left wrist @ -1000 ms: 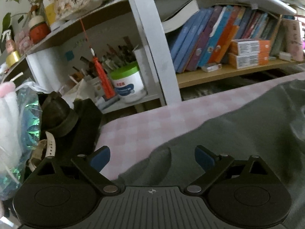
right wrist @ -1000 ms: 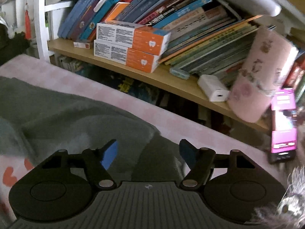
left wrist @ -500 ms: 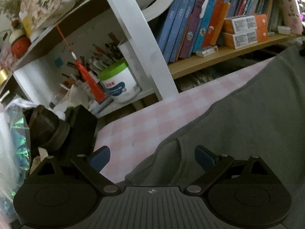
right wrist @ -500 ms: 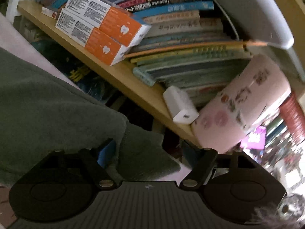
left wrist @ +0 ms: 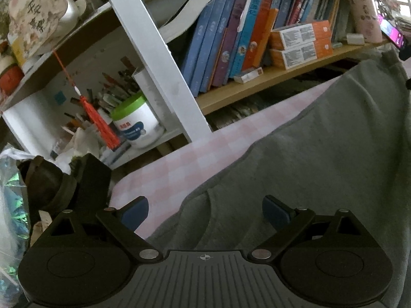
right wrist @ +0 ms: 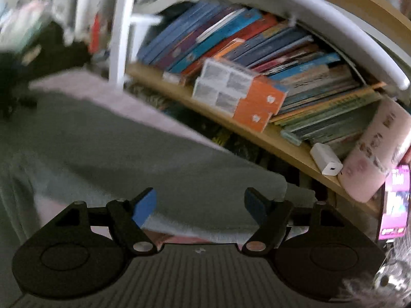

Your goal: Fold clothes

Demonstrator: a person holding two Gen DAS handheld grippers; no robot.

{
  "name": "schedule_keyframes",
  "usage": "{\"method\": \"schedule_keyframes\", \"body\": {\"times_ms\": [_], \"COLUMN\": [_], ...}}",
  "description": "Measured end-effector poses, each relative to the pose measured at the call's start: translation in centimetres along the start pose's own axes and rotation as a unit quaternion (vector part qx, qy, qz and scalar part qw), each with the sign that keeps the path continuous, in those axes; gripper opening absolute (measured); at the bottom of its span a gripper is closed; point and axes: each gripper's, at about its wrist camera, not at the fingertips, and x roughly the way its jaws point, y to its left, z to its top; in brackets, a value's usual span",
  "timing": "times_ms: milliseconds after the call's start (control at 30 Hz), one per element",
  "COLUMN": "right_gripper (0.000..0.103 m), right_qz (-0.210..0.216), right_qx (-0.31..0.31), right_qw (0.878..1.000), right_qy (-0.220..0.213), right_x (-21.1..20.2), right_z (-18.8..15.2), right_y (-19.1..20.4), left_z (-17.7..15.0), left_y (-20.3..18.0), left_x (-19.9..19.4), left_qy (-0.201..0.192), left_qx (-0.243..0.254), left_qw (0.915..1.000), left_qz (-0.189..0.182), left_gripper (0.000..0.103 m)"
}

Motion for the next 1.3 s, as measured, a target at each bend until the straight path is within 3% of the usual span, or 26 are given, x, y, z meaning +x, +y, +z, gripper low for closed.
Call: {"method": "schedule_keyframes", "body": {"times_ms": [133, 333, 800, 1300], "right_gripper": [0.075, 0.075, 0.075, 0.075], "right_qz": [-0.005, 0.001, -0.002, 0.052], "right_qx": [0.034, 0.110, 0.075, 0.022], "right_qw": [0.998, 0.993, 0.997, 0.998], "right_qy": [0.050, 0.029, 0.037, 0.010], "right_x": [1.8, 1.4, 4.7, 8.9], "right_z": [-0.7, -1.4, 0.0, 2.4], "right_y": [-1.3, -3.8, -4.7, -7.2], "left_z": [-0.2, -0.1, 1.1, 1.1], "left_y": [0.6, 1.2, 0.8, 0.4], "left_x": [-0.9, -0.9, 0.2, 4.0], "left_qy": [-0.005, -0.003, -0.008, -0.010], "left_qx": [-0.003, -0.009, 0.016, 0.022], "left_qw": [1.0000, 0.9999, 0.9997, 0.9980], "left_qz": [0.002, 0.011, -0.015, -0.059], "left_gripper": [0.097, 0.097, 0.097, 0.097]}}
